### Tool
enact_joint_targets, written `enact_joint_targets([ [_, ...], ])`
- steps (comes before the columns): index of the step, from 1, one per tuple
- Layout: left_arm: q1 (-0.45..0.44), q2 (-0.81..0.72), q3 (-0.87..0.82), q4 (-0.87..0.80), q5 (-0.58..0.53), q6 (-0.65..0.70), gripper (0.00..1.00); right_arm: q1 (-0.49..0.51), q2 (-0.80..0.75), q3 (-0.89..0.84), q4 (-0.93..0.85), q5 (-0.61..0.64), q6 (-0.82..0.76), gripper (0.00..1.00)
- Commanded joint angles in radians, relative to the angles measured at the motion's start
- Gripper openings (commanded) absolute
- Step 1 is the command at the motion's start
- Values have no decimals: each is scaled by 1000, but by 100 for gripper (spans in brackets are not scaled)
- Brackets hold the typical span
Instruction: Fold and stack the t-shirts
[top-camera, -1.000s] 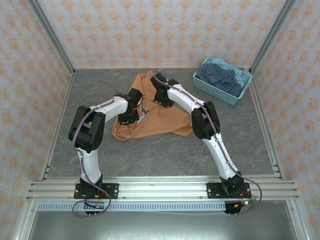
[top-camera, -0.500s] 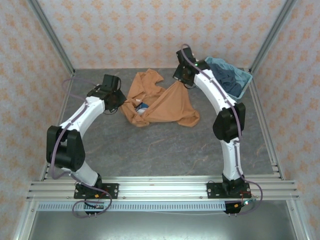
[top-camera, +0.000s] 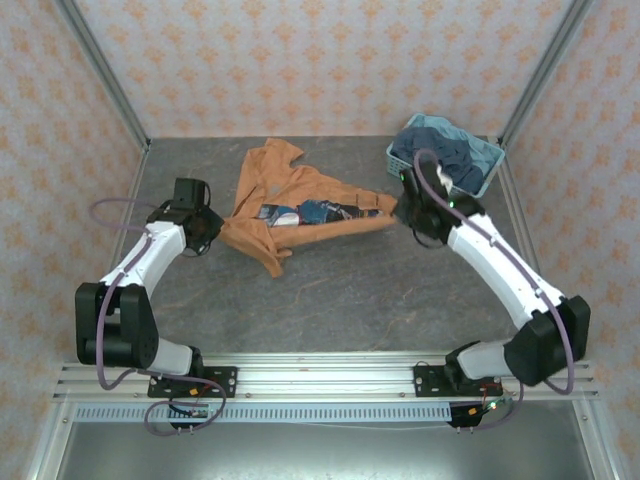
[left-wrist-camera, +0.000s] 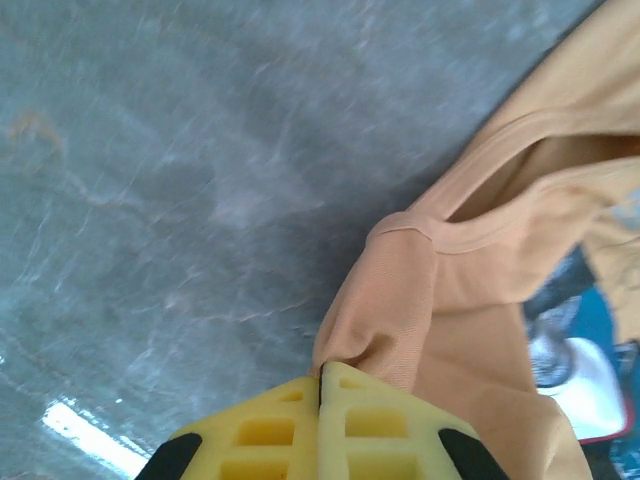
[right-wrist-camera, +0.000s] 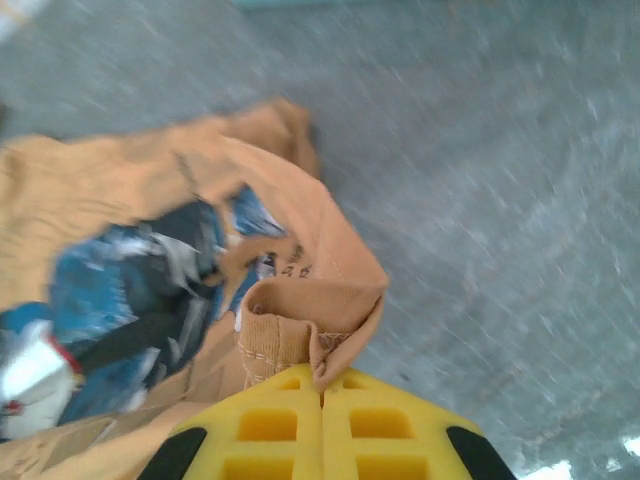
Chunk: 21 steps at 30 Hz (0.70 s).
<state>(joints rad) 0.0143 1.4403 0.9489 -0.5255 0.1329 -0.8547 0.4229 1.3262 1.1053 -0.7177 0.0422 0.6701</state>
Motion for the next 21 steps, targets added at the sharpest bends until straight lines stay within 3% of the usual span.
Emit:
enact_joint_targets([
  [1, 13, 61, -29, 26, -6, 29, 0, -10, 30, -193, 143, -37, 87, 0],
  [5, 16, 80, -5, -72, -139, 58, 9, -13, 93, -256, 110, -54, 182, 0],
  [8, 16, 25, 1, -132, -211, 70, 23, -13, 94, -261, 65, -42, 203, 0],
  [10, 13, -20, -6, -156, -229, 84, 24, -13, 84, -256, 22, -12, 201, 0],
  [13, -9, -88, -30, -186, -212, 97, 29, -13, 68, -240, -20, 9, 177, 0],
  [18, -154, -140, -77, -151, -54, 45, 61, -12, 55, -238, -78, -1, 183, 3],
  [19, -182, -126, -75, -153, -51, 34, 64, -13, 52, -241, -85, 2, 190, 6],
  [21, -209, -77, -72, -135, -39, 12, 68, -15, 48, -251, -75, -13, 203, 23],
])
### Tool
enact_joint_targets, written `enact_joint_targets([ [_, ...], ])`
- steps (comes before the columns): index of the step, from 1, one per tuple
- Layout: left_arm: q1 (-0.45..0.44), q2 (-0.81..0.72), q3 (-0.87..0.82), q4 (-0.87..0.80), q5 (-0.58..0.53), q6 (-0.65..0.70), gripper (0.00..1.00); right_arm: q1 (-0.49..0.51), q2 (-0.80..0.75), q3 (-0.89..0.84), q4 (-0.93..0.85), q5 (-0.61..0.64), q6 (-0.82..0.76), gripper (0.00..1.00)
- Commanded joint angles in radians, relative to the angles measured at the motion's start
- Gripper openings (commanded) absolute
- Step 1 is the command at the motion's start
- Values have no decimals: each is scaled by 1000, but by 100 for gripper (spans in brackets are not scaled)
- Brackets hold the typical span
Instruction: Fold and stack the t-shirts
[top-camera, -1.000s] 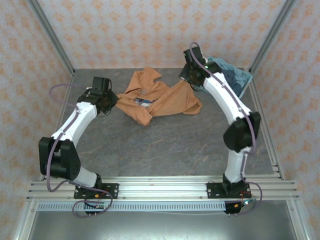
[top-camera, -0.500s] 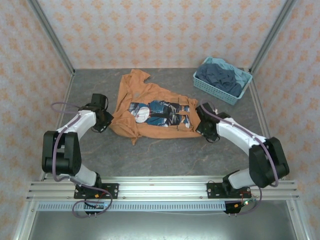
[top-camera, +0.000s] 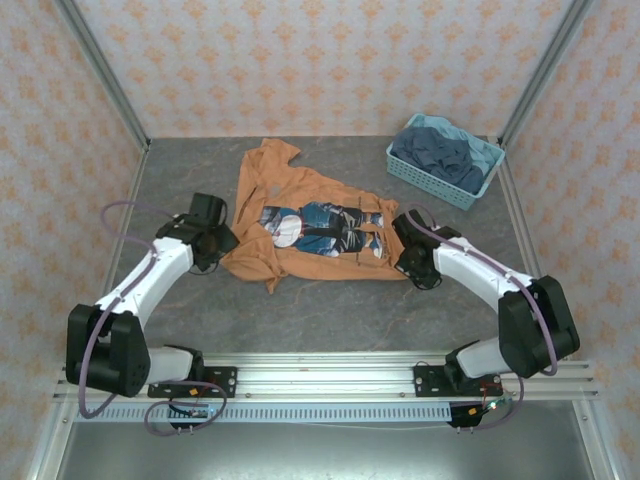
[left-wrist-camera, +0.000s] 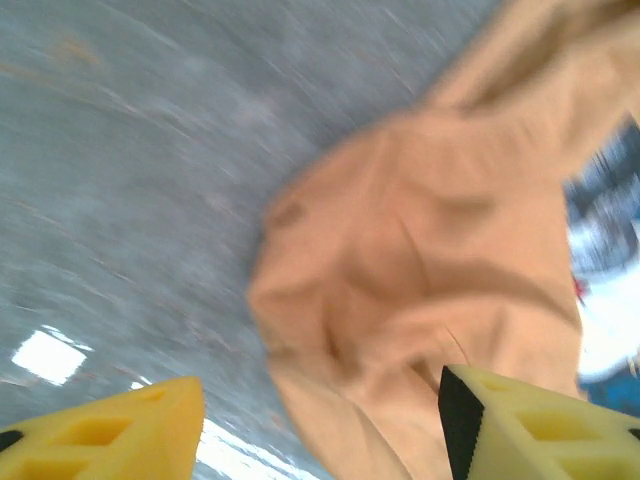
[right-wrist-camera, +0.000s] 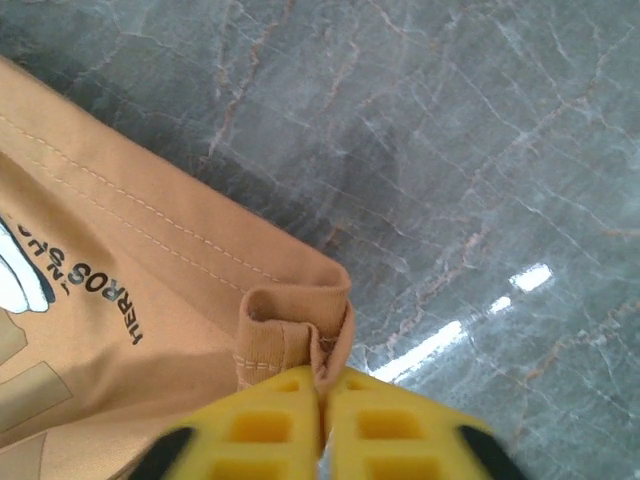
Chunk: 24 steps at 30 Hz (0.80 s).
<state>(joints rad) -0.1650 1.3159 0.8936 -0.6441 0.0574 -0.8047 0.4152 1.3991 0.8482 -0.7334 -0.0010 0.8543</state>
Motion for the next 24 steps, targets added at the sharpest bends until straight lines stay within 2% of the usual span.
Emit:
enact_joint_targets([
  [1, -29, 69, -18, 2, 47, -48, 68, -7, -27, 6, -58, 19, 30, 30],
  [3, -32, 134, 1, 28, 68, -52, 69, -11, -25, 10, -54, -7, 59, 45],
  [5, -37, 201, 36, 17, 64, -34, 68, -20, -27, 18, -55, -40, 100, 53],
  [9, -39, 300, 71, -4, 27, 3, 58, -29, -16, 34, -14, -93, 161, 60],
  [10, -38, 309, 71, -2, 16, 7, 53, -28, -8, 38, -9, -97, 167, 61],
  [12, -39, 318, 75, 6, -2, 14, 38, -39, 24, 40, 2, -100, 173, 60],
  [14, -38, 321, 82, 11, -7, 18, 26, -65, 58, 27, 30, -123, 173, 54],
  [18, -39, 308, 105, -15, -27, 28, 9, -107, 98, 4, 17, -171, 190, 45],
  [20, -38, 291, 110, -30, -40, 35, 4, -107, 77, -17, 10, -172, 208, 40],
  [24, -39, 258, 107, -46, -38, 41, 3, -107, 46, -58, 45, -189, 255, 36],
])
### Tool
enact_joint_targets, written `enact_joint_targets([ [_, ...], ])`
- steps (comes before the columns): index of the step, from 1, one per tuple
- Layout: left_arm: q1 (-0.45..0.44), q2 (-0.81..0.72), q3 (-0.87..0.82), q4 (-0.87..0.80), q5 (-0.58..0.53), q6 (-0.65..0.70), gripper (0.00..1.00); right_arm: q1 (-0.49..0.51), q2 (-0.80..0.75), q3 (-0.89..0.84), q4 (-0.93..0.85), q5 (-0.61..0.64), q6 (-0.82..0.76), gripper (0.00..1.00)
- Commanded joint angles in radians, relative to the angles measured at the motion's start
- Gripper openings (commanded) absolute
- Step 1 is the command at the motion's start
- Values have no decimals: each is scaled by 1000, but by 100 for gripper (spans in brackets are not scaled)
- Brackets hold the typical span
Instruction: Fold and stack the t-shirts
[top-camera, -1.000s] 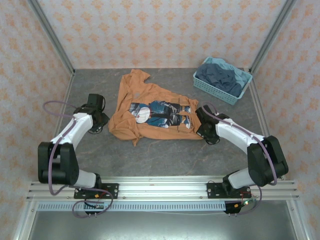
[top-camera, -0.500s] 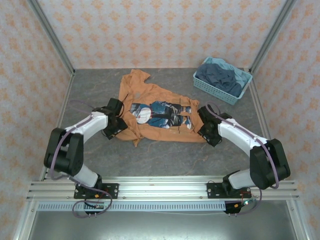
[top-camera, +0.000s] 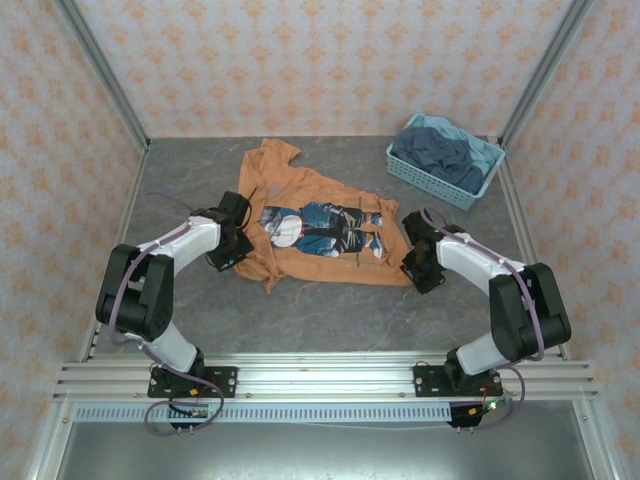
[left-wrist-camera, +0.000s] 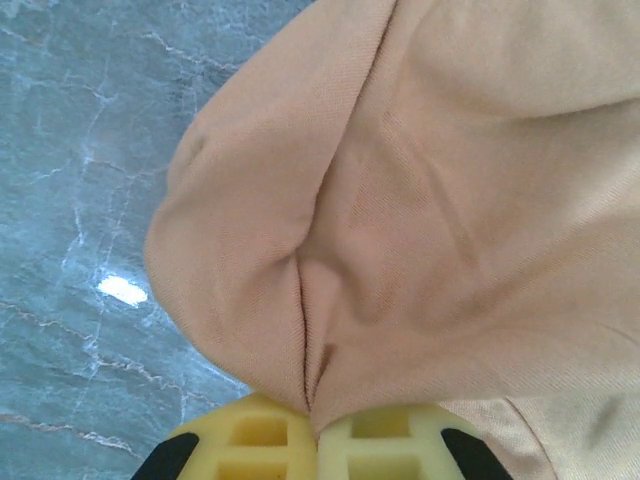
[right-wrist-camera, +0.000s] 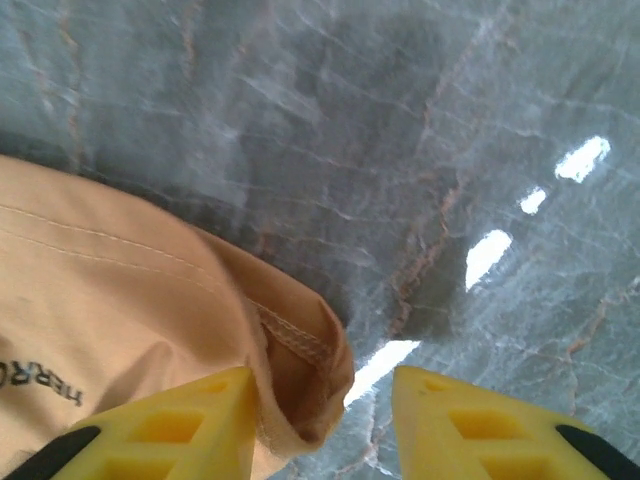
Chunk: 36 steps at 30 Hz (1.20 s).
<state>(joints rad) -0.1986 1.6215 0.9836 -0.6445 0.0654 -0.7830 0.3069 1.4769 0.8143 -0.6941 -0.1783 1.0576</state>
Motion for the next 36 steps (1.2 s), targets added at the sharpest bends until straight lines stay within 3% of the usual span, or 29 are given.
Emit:
enact_joint_targets([
  [1, -5, -53, 15, -47, -43, 18, 4, 0, -28, -24, 6, -14, 58, 34],
  [6, -4, -71, 11, -55, -38, 17, 3, 0, -20, -21, -11, -21, 86, 25],
  [10, -2, -98, 9, -69, -56, 19, 0, -1, -50, -14, -42, 25, 89, 0],
  [19, 109, -317, -44, -141, -38, 40, 0, -42, -156, 50, -164, 181, -29, 0],
  [24, 208, -401, -166, -145, -11, 89, 0, -48, -168, 8, -132, 152, -82, 0],
  [27, 263, -391, -218, -104, 0, 127, 15, -49, -147, -3, -99, 119, -101, 0],
  [30, 271, -389, -224, -82, 22, 143, 45, -48, -119, 15, -91, 116, -134, 0],
  [31, 271, -407, -231, -79, 38, 133, 50, -48, -108, 27, -92, 115, -148, 0],
  [36, 216, -560, -303, -152, 70, 49, 53, -48, -47, 128, -117, 139, -227, 0],
])
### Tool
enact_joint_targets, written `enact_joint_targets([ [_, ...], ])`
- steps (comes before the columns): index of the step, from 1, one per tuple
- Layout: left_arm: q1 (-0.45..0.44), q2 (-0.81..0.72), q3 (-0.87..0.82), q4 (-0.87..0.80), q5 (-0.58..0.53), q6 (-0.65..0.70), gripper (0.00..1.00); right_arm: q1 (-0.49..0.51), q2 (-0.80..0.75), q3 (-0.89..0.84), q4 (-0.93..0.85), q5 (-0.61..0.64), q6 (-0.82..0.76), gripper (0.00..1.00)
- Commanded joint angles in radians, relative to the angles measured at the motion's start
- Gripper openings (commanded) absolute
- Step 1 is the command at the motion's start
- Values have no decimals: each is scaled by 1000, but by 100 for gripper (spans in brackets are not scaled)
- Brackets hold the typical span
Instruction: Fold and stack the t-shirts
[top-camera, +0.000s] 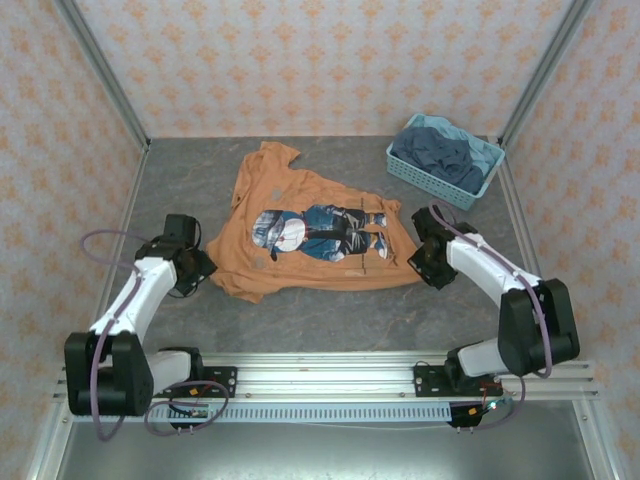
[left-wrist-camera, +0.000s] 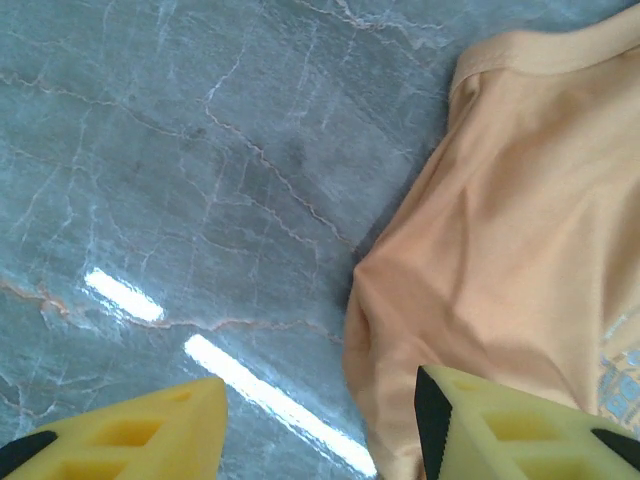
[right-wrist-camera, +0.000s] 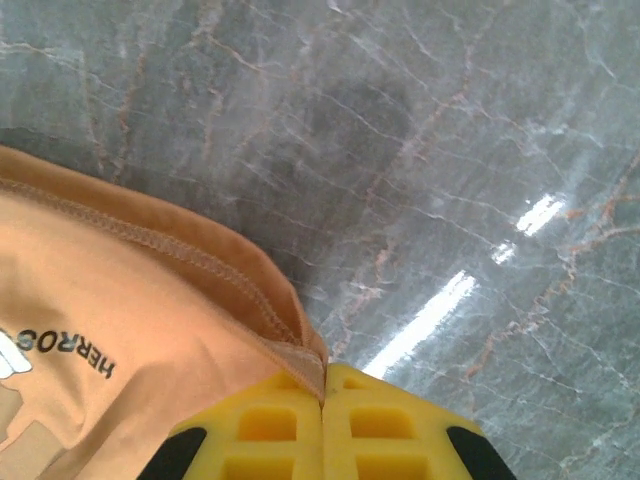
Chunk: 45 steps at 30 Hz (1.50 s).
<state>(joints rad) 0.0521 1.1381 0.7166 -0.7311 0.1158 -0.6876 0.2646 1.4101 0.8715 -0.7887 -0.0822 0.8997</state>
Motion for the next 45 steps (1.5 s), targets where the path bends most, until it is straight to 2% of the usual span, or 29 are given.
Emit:
enact_joint_targets([
  [1, -60, -107, -59, -78, 27, -77, 53, -5, 30, 90, -27, 49, -80, 0],
  [6, -210, -257, -200, -78, 71, -321, 50, -5, 86, 193, -51, 64, -133, 0],
  [12, -280, -240, -263, 67, 100, -506, 54, -6, 112, 219, -49, 40, -151, 0],
  [17, -339, -93, -224, 177, 99, -565, 56, -6, 106, 189, -38, 16, -147, 0],
  [22, -416, 36, -194, 225, 92, -616, 44, -6, 100, 175, -28, 8, -143, 0],
  [26, -434, 93, -161, 247, 79, -627, 43, -6, 95, 173, -24, 1, -136, 0],
  [31, -448, 141, -96, 228, 72, -631, 41, -6, 90, 160, -23, -4, -135, 0],
  [35, -488, 136, -58, 117, 38, -678, 36, -6, 90, 158, -25, -2, -139, 0],
  [41, -526, 72, -74, 57, 1, -776, 39, -6, 97, 161, -19, -5, -134, 0],
  [45, -525, 126, -59, 83, 20, -767, 41, -5, 103, 162, -15, -9, -132, 0],
])
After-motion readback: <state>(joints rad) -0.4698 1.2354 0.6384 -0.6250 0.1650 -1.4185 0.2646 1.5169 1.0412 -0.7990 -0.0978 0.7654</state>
